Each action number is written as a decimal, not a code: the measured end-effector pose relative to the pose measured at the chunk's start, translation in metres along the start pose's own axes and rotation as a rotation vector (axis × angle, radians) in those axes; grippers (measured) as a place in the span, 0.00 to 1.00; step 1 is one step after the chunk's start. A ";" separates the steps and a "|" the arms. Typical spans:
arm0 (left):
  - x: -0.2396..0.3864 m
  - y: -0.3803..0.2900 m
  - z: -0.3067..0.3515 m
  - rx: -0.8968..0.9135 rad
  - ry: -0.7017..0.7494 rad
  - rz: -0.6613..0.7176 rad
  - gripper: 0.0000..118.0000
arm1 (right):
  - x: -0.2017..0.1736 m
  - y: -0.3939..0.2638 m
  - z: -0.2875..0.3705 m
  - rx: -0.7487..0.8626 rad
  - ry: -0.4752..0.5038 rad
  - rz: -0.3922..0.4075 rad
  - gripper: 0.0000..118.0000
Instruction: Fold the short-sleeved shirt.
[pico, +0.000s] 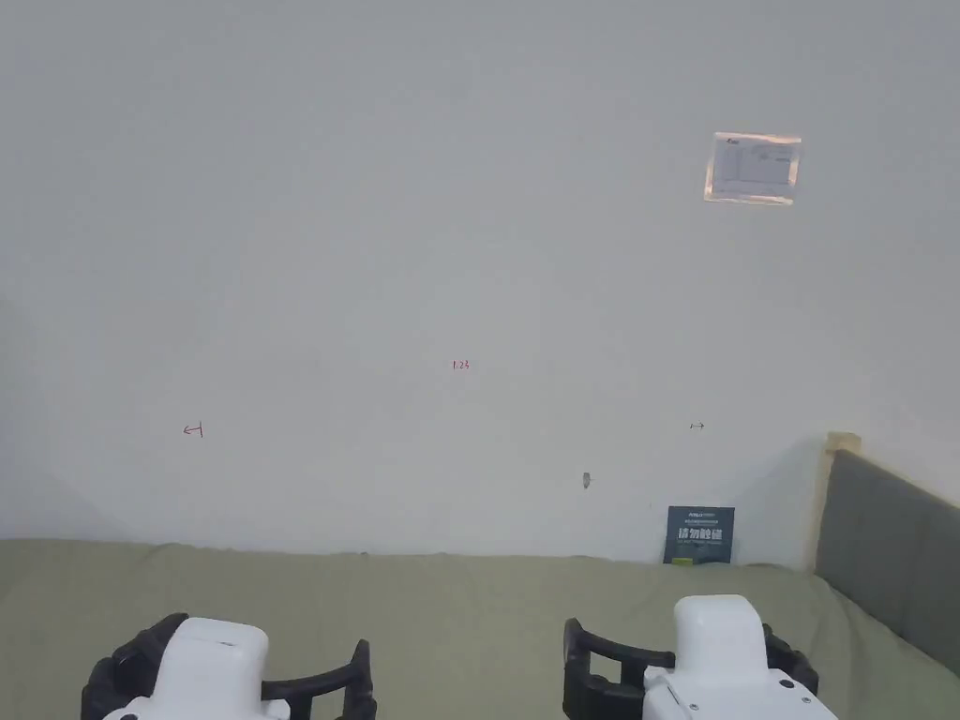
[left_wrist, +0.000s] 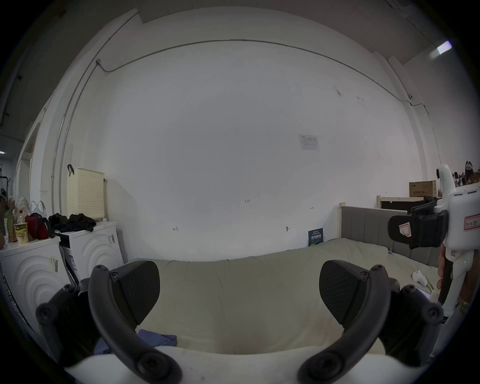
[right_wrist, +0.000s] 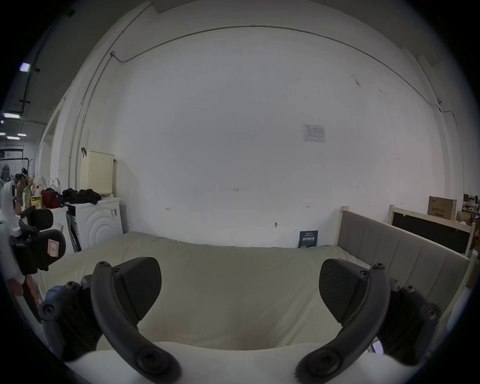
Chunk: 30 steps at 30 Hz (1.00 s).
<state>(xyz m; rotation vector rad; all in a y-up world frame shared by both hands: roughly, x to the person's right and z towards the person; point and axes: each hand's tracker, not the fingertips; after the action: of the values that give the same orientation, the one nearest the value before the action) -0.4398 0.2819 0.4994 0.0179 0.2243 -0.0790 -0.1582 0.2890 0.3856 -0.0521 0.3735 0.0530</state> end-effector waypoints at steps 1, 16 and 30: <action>0.000 0.001 0.000 -0.002 -0.005 0.000 1.00 | -0.001 -0.001 0.000 0.001 -0.003 0.002 1.00; -0.002 0.003 0.001 -0.024 -0.022 0.011 0.77 | -0.005 0.005 0.006 -0.006 0.012 -0.005 0.78; 0.009 -0.002 0.003 -0.021 -0.011 0.007 0.00 | 0.008 0.007 0.013 0.000 -0.076 -0.022 0.00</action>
<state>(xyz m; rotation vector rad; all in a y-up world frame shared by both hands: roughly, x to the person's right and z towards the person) -0.4308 0.2796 0.5009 -0.0024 0.2144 -0.0698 -0.1459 0.2972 0.3945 -0.0539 0.2964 0.0334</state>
